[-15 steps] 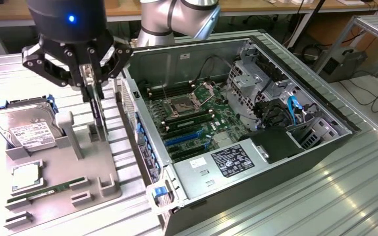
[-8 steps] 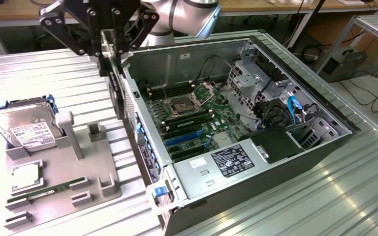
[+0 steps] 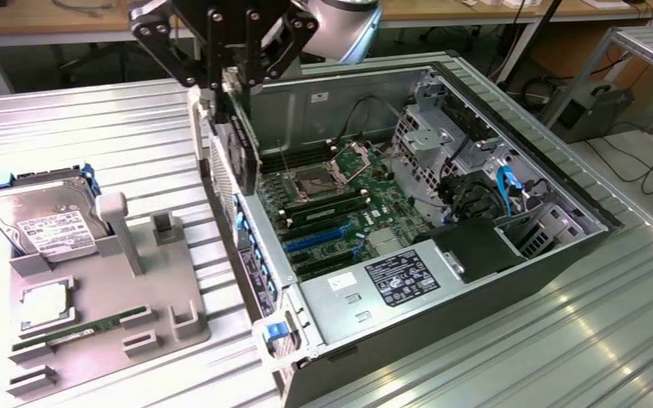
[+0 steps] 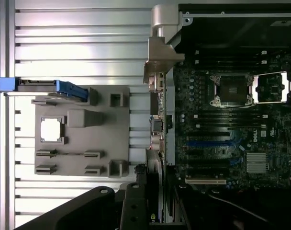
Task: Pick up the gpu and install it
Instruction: 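Pick up the gpu and move the gpu toward the slot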
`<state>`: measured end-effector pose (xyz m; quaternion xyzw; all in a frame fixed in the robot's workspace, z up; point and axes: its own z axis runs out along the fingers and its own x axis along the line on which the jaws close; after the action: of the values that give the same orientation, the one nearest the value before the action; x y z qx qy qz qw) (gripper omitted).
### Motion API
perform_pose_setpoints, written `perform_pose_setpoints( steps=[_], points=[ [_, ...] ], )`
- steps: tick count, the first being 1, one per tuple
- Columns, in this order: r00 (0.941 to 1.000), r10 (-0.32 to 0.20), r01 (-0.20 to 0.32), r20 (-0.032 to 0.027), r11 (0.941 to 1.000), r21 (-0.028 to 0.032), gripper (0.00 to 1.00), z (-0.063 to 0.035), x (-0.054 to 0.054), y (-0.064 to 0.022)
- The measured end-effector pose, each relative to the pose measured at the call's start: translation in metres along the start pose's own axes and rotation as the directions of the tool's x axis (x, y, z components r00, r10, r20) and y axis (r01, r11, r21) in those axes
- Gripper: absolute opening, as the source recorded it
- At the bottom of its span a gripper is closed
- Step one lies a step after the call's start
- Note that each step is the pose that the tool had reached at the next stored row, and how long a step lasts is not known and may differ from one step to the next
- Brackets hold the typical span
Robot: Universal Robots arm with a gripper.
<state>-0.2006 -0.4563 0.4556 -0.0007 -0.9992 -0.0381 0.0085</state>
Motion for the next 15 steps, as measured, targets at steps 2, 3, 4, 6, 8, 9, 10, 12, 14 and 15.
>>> perform_pose_setpoints(
  steps=[2, 3, 4, 6, 8, 9, 10, 12, 14, 15],
  points=[
    [1.0000, 0.000, 0.000, 0.0000, 1.0000, -0.0001, 0.26, 0.0009, -0.010, 0.0000],
    [1.0000, 0.000, 0.000, 0.0000, 1.0000, 0.0000, 0.26, 0.0016, -0.015, -0.0001],
    [1.0000, 0.000, 0.000, -0.0002, 1.0000, 0.0001, 0.26, 0.0027, -0.022, -0.0002],
    [1.0000, 0.000, 0.000, -0.0004, 1.0000, -0.0001, 0.26, 0.0059, -0.037, -0.0004],
    [1.0000, 0.000, 0.000, -0.0008, 1.0000, 0.0001, 0.26, 0.0088, -0.047, -0.0006],
    [1.0000, 0.000, 0.000, -0.0008, 1.0000, 0.0000, 0.26, 0.0106, -0.051, -0.0008],
    [1.0000, 0.000, 0.000, -0.0009, 1.0000, 0.0000, 0.26, 0.0130, -0.058, -0.0009],
    [1.0000, 0.000, 0.000, -0.0009, 1.0000, 0.0000, 0.26, 0.0172, -0.069, -0.0012],
    [1.0000, 0.000, 0.000, -0.0009, 1.0000, -0.0001, 0.26, 0.0214, -0.078, -0.0012],
    [1.0000, 0.000, 0.000, -0.0010, 1.0000, 0.0000, 0.26, 0.0235, -0.082, -0.0012]
  ],
)
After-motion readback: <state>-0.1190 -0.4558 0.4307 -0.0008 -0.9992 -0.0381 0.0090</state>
